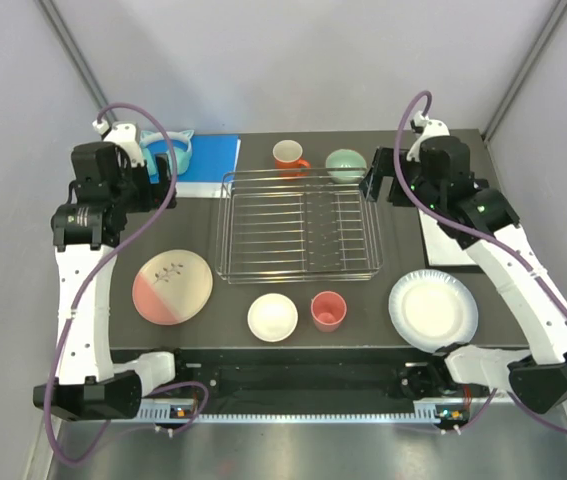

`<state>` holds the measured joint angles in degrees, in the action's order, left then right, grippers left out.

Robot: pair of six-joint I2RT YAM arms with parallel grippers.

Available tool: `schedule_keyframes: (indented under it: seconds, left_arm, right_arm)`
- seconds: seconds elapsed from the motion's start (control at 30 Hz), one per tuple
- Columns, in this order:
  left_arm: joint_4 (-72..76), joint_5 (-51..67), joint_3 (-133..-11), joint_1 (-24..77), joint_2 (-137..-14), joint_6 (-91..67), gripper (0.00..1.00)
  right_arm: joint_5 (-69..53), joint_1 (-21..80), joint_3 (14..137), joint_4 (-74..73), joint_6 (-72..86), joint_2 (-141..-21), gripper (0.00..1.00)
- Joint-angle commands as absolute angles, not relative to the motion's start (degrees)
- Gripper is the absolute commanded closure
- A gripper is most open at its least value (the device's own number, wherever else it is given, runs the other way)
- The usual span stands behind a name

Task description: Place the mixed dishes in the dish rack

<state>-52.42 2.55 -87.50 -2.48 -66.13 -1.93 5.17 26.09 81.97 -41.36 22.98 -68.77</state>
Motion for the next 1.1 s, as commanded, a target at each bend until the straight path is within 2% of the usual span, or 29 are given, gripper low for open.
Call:
schedule_keyframes:
  seconds: [0.0,0.23,0.37,0.57,0.87,1.07]
  left_arm:
    - [-48.6,2.2,-86.7,-2.5,-65.6,-2.6,0.01]
    - [-43.6,5.8,-83.1,-2.5,-66.4,-4.5,0.01]
    - [-40.0,9.3,-82.0,-2.5,-70.9,-6.1,0.01]
    - [-38.1,11.3,-82.2,-2.4,-75.3,-7.2,0.01]
    - [-35.8,11.4,-78.4,-2.5,-74.4,-4.7,0.01]
    - [-34.5,11.2,-76.8,-2.5,-73.8,-2.9,0.01]
  right_arm:
    - [7.3,25.7,85.3,-39.0,22.4,-70.7,0.0]
    - [11.2,22.8,88.2,-37.0,20.7,-75.8,0.0]
    - [11.6,20.2,91.1,-31.9,20.4,-80.9,0.0]
    - [10.7,16.5,104.2,-33.0,21.4,-97.3,0.0]
    - [-3.4,9.8,119.2,-29.5,27.4,-121.5,0.01]
    - [-8.9,8.2,122.6,-25.7,29.6,-129.9,0.05]
